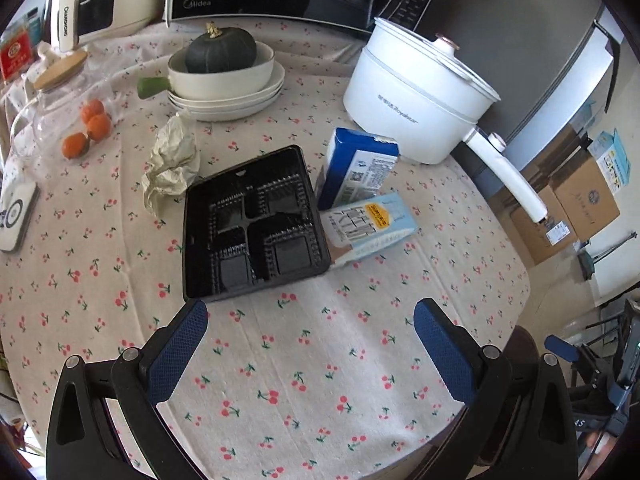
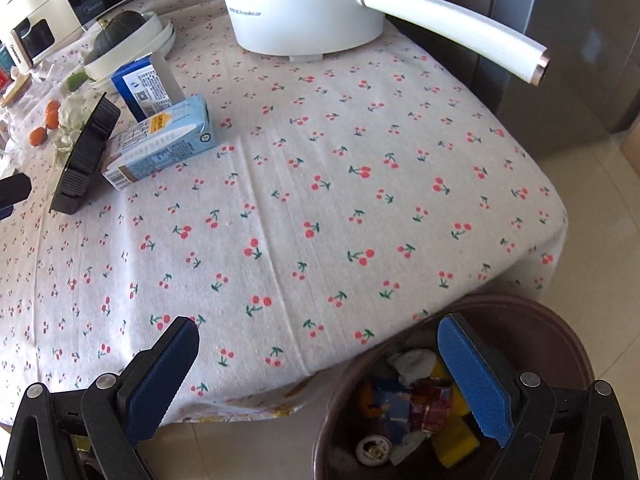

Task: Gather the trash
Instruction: 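Move both tools back from the bin toward the table, then grasp the black plastic tray by its rim with the left tool and lift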

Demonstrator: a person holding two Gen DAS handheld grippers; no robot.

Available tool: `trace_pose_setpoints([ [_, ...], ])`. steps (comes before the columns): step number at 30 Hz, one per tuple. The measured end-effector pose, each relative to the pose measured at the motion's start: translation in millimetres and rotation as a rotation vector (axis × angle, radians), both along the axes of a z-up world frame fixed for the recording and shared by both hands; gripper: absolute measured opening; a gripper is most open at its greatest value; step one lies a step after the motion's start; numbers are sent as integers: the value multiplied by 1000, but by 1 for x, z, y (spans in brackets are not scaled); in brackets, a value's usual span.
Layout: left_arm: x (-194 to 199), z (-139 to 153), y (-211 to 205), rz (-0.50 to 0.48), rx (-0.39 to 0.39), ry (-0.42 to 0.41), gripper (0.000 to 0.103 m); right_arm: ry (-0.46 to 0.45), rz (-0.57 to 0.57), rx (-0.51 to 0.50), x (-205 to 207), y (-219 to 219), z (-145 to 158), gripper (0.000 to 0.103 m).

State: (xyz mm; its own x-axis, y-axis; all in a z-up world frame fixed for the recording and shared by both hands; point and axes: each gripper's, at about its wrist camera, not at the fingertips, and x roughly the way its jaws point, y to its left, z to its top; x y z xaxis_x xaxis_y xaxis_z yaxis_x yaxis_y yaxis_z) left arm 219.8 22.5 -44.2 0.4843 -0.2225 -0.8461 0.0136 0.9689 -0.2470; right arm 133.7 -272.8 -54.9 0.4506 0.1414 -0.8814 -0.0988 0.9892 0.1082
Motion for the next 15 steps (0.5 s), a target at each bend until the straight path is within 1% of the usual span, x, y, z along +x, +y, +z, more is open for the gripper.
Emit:
trace_pose_setpoints([
  [2, 15, -5, 5, 26, -9, -2, 103, 3, 1, -8, 8, 2, -3, 99],
  [4, 29, -16, 11, 59, -46, 25, 101, 9, 11, -17, 13, 4, -6, 99],
  [5, 36, -23, 12, 59, -59, 48, 94, 10, 16, -23, 16, 4, -8, 99],
  [6, 43, -30, 12, 56, -57, 72, 89, 11, 21, -32, 17, 4, -10, 99],
  [7, 47, -36, 12, 57, -52, 87, 79, 14, 27, -44, 19, 4, -12, 99],
  [8, 51, -41, 12, 58, -52, 92, 77, 16, 30, -56, 21, 2, -14, 99],
  [10, 57, -49, 14, 76, -60, 91, 77, 23, 32, -76, 23, 0, -19, 99],
  [12, 60, -56, 17, 95, -73, 88, 74, 32, 26, -78, 26, -4, -23, 99],
  [15, 61, -58, 20, 98, -103, 52, 61, 44, 16, -75, 27, -8, -26, 99],
])
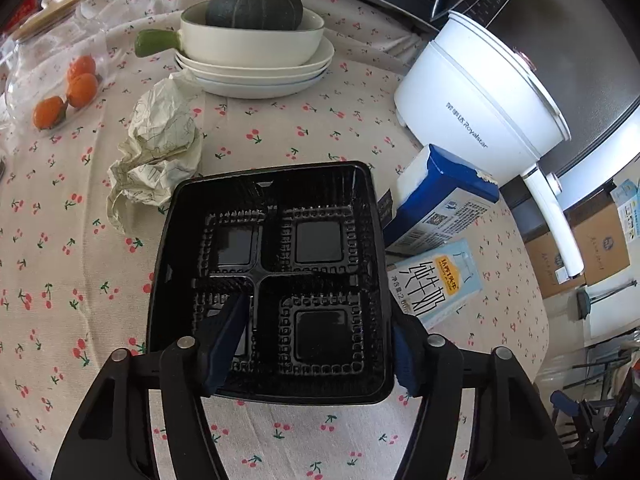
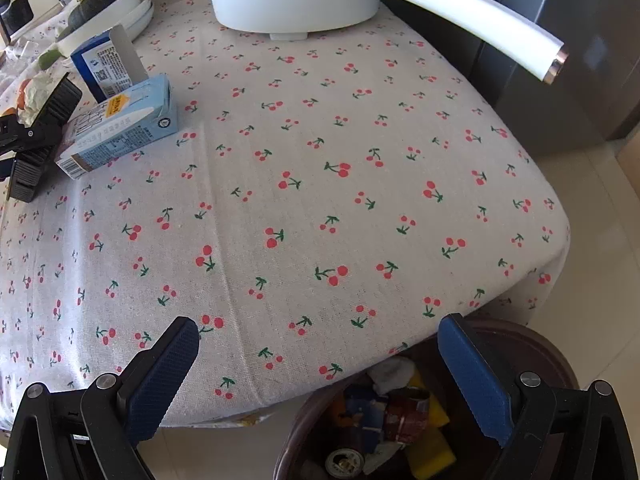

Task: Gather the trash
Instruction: 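Grasp the black plastic tray by its rim with the left tool and lift, then grasp the blue carton with the right tool while the left tool holds the tray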

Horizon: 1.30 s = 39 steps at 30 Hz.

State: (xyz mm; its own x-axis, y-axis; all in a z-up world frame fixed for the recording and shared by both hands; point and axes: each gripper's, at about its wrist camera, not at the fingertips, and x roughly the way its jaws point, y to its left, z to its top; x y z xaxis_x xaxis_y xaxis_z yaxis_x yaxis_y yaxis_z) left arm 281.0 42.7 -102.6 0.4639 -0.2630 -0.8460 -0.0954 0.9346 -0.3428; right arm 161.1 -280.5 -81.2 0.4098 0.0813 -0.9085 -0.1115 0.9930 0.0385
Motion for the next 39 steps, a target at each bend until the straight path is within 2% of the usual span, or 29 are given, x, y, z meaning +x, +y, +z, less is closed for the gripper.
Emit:
trace_pose_setpoints([
  [6, -21, 15, -1, -46, 35, -71, 58, 7, 3, -15, 0, 6, -3, 99],
  [10, -50, 33, 8, -34, 68, -126, 58, -7, 5, 0, 1, 15, 3, 99],
  [14, -71, 42, 19, -43, 168, -154, 58, -11, -1, 39, 3, 30, 5, 99],
  [18, -86, 48, 43, 0, 139, -164, 58, -21, 26, 50, 14, 59, 7, 99],
  [22, -91, 54, 58, 30, 171, -188, 58, -71, 45, 7, 39, 99, 20, 99],
  [25, -94, 55, 71, 69, 182, -190, 58, -107, 43, 51, 62, 128, 33, 99],
  [28, -93, 49, 83, 96, 153, -171, 58, -140, 34, 80, 86, 154, 40, 99],
  [33, -91, 45, 98, 125, 144, -166, 58, -187, 10, 51, 123, 188, 36, 99],
  [39, -88, 45, 107, 141, 162, -171, 58, -206, -30, 31, 159, 203, 24, 98],
])
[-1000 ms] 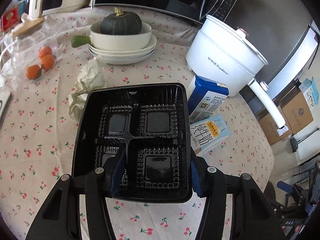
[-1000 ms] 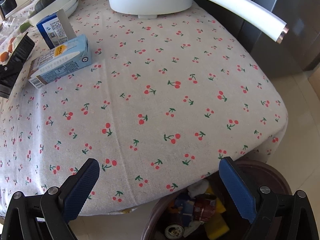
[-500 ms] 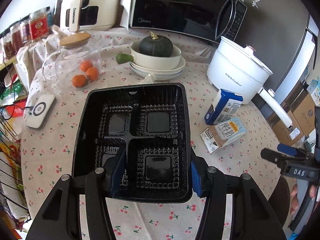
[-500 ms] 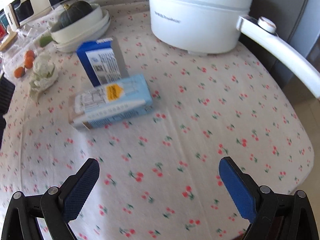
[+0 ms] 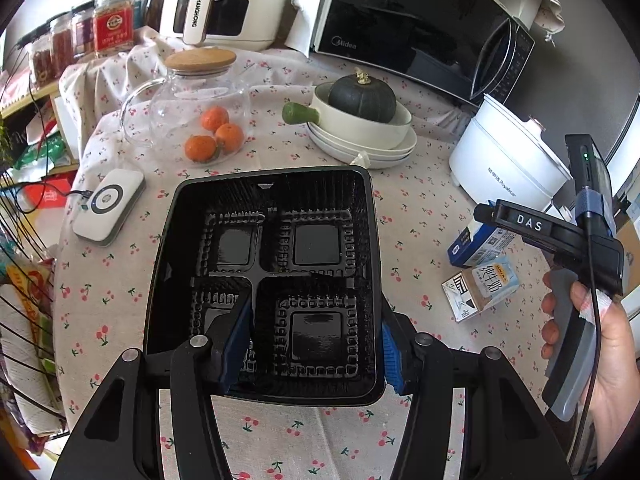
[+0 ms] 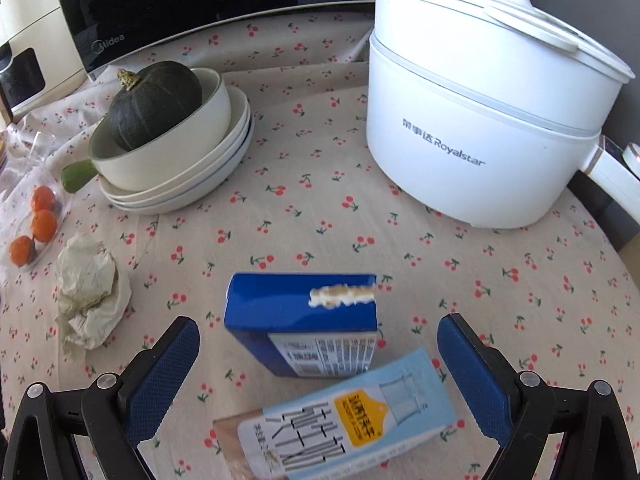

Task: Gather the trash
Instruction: 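Grasp the blue carton with the right tool while the left tool holds the tray, then carry the black tray and blue carton over the brown bin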

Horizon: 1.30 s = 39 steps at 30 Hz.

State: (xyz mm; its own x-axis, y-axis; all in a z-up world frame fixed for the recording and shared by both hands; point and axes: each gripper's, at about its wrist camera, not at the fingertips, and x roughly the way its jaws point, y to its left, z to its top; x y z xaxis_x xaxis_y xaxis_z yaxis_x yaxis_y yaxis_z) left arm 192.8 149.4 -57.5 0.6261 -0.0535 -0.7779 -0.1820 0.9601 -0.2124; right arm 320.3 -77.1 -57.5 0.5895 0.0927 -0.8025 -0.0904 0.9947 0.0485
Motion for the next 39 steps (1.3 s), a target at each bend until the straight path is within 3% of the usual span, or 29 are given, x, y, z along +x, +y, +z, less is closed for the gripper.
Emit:
trace_pose_setpoints([
  [1, 0, 0, 0, -2, 6, 1, 58, 0, -7, -2, 4, 0, -1, 96],
  [4, -1, -1, 0, 1, 7, 1, 58, 33, 17, 41, 11, -2, -5, 63],
  [5, -2, -1, 0, 0, 7, 1, 58, 27, 26, 51, 9, -3, -3, 62],
  [14, -22, 17, -18, -29, 20, -44, 58, -48, 112, 55, -38, -14, 46, 62],
  [22, -50, 31, -44, -60, 43, -74, 58, -90, 144, 28, -106, -49, 81, 62],
  [39, -111, 34, -125, -247, 69, -65, 58, -73, 119, 31, -226, -134, 68, 62],
])
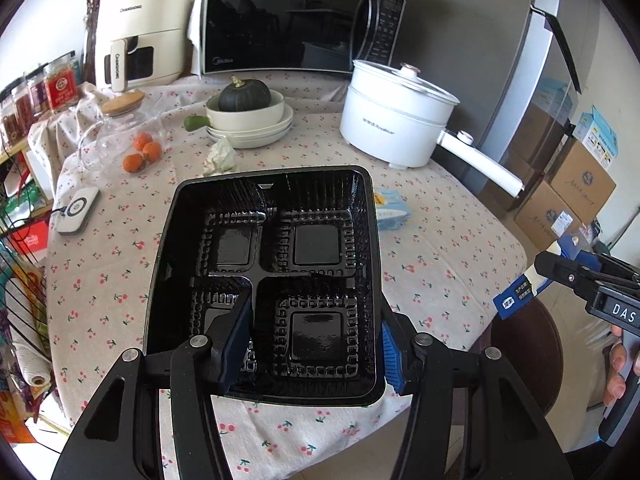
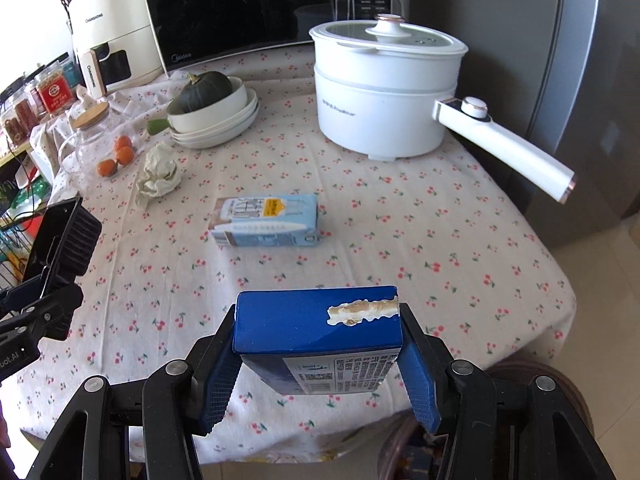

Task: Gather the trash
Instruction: 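Carry the black tray and blue carton over the brown bin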

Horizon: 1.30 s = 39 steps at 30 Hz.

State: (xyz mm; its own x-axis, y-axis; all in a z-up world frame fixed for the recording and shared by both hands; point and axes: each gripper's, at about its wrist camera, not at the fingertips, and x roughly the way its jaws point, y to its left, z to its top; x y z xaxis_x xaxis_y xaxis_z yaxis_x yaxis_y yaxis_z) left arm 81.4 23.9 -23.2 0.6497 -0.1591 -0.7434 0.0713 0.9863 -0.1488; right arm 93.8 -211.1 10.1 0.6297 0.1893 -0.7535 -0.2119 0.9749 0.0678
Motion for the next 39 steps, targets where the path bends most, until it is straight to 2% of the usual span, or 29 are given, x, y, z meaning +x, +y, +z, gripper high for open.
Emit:
trace_pose_setpoints([
  [4, -6, -10, -24, -79, 8, 32, 58, 10, -26, -59, -22, -9, -16, 62],
  [6, -8, -16, -34, -108, -3, 57, 58, 43, -44, -87, -29, -14, -22, 62],
  [8, -10, -20, -45, -132, -8, 69, 58, 45, -38, -40, -32, -22, -19, 62],
  [11, -13, -21, -63, -169, -4, 68, 58, 19, -57, -40, -38, -33, -13, 62],
  [17, -18, -20, -104, -245, -7, 63, 58, 36, -93, -17, -47, -59, -15, 62],
  [27, -20, -30, -179, -376, -11, 84, 59, 68, -184, -18, -66, -116, -28, 62],
  [39, -30, -54, -261, -553, -35, 115, 59, 132, -316, -23, -90, -190, -49, 62],
])
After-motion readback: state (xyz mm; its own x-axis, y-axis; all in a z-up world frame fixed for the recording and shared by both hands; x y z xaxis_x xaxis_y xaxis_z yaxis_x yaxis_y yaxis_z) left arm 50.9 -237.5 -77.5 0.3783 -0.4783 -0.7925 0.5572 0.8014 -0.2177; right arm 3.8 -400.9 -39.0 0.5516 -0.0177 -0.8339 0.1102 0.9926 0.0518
